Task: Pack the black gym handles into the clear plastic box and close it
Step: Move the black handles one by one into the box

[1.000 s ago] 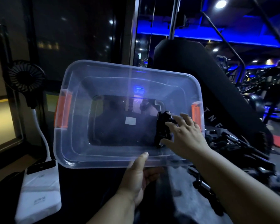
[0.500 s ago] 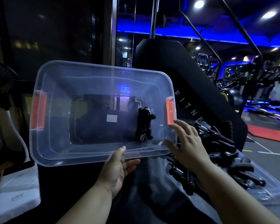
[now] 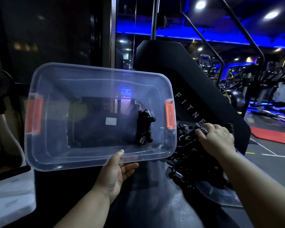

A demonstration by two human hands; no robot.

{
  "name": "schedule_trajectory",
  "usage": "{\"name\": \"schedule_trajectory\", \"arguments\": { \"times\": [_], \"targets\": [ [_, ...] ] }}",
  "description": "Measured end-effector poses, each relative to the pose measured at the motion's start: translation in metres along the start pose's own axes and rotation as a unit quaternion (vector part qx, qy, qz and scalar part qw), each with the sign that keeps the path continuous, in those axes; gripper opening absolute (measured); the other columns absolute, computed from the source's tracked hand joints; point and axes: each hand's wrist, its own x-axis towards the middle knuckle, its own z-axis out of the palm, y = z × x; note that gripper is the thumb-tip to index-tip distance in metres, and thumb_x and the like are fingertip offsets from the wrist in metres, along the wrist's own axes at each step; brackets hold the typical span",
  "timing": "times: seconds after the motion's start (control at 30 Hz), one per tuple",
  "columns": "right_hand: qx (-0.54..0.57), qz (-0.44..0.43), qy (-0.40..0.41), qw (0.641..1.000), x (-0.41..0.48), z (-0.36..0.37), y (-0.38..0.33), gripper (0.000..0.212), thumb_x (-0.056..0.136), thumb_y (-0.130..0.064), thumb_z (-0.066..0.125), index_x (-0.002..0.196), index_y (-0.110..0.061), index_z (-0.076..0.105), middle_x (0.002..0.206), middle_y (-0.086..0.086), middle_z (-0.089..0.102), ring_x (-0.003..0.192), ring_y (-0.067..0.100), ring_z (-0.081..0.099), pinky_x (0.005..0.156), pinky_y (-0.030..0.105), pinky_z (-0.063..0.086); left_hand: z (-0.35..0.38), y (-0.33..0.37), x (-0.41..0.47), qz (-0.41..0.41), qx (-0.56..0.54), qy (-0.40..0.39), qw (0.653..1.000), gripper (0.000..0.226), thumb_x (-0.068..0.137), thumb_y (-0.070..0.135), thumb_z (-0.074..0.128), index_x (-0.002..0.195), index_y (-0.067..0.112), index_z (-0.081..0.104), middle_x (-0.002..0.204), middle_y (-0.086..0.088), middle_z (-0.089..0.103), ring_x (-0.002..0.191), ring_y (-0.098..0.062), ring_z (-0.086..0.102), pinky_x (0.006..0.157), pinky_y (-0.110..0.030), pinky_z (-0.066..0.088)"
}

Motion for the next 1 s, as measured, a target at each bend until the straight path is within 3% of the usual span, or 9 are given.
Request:
{"name": "schedule_trajectory", "arguments": {
  "times": [0.17,0.43,0.57,0.83,1.0],
  "targets": [
    [-0.04,0.063,-0.068,0.995,0.011,0.003,-0.002,0.058,0.09,-0.065,0.034,0.134,-0.029,0.045,0.135,0.009,0.048,0.124,0.033,0.043,0.096,0.045,0.034,0.0,0.0,0.0,-0.001,-0.003,0.0,1.0,0.016,0.094,0.028,0.046,0.104,0.016,0.05,0.09,-0.015,0.074,0.062,-0.017,0.069,0.062,-0.027,0.052],
    [-0.05,0.057,-0.072,0.995,0.016,0.003,-0.008,0.055,0.088,-0.067,0.039,0.133,-0.036,0.042,0.131,0.008,0.05,0.123,0.031,0.04,0.096,0.045,0.034,-0.002,0.0,0.002,-0.004,-0.002,-0.003,1.0,0.024,0.093,0.03,0.047,0.111,0.013,0.05,0.088,-0.013,0.075,0.063,-0.016,0.069,0.058,-0.024,0.054],
    [-0.019,0.037,-0.05,0.998,0.013,0.003,-0.008,0.051,0.087,-0.065,0.043,0.126,-0.032,0.045,0.124,0.011,0.052,0.119,0.033,0.042,0.095,0.046,0.034,-0.003,-0.001,0.001,-0.006,0.001,-0.004,1.0,0.033,0.093,0.03,0.047,0.119,0.009,0.05,0.09,-0.014,0.074,0.063,-0.017,0.069,0.059,-0.024,0.054],
    [-0.019,-0.027,0.038,0.999,0.01,0.003,-0.007,0.041,0.094,-0.055,0.039,0.117,-0.022,0.052,0.094,0.009,0.047,0.102,0.037,0.049,0.087,0.046,0.036,-0.004,0.001,0.0,-0.005,-0.002,-0.002,1.0,0.024,0.093,0.03,0.047,0.107,0.012,0.054,0.094,-0.017,0.073,0.064,-0.017,0.069,0.062,-0.026,0.053],
    [0.025,-0.073,0.113,0.991,0.008,-0.002,-0.021,0.04,0.092,-0.043,0.051,0.123,-0.017,0.055,0.099,0.018,0.056,0.098,0.041,0.053,0.084,0.047,0.038,-0.003,0.001,-0.001,-0.005,-0.003,0.0,1.0,0.021,0.092,0.03,0.048,0.104,0.013,0.055,0.095,-0.018,0.073,0.064,-0.018,0.069,0.066,-0.029,0.051]
  ]
}}
